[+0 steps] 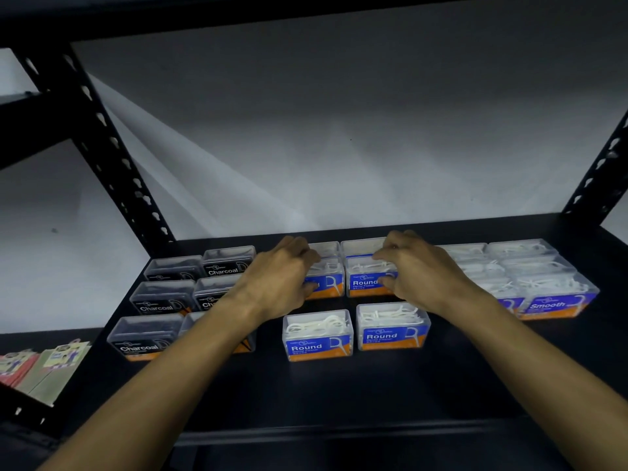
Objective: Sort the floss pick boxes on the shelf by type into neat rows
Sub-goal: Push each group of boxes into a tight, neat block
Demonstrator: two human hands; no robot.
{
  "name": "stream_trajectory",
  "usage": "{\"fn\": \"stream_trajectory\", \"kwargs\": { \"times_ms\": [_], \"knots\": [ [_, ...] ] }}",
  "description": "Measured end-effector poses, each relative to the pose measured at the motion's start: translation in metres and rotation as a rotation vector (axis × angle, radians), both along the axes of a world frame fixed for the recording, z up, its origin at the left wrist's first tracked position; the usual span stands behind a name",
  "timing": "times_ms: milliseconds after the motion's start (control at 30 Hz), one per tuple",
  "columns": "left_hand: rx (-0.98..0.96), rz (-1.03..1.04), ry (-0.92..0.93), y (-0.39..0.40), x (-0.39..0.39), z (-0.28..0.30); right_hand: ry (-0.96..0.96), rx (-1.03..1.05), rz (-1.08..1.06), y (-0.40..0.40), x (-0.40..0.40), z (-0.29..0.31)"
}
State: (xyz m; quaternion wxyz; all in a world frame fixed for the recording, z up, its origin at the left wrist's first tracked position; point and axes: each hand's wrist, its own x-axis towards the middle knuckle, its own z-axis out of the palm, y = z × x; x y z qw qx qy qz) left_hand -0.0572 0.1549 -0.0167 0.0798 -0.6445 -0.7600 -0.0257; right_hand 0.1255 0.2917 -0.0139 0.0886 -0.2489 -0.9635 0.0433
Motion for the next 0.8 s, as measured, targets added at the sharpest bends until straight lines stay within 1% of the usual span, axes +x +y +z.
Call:
{"fn": "stream_trajectory", "kwargs": {
  "times_ms": [800],
  "knots": [
    [0.017,-0.008,-0.003,0.001,-0.001,-0.0015,0.032,0.006,-0.001,0.0044,-0.004,-0.0053]
  ]
}}
